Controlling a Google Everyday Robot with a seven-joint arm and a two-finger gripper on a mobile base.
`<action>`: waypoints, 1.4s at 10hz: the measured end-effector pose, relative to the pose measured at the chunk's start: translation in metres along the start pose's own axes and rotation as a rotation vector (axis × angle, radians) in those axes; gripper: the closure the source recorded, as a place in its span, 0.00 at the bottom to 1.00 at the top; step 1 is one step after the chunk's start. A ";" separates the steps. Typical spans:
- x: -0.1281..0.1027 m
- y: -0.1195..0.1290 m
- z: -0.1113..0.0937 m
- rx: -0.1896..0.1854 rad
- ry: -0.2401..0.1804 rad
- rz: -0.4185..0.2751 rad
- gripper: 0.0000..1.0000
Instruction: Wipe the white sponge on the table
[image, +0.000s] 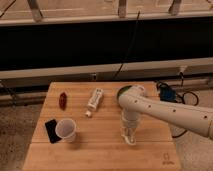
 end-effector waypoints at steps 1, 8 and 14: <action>0.003 0.014 -0.001 -0.005 -0.002 0.025 1.00; 0.058 0.073 -0.004 -0.024 0.006 0.200 1.00; 0.078 0.008 0.000 -0.002 0.002 0.130 1.00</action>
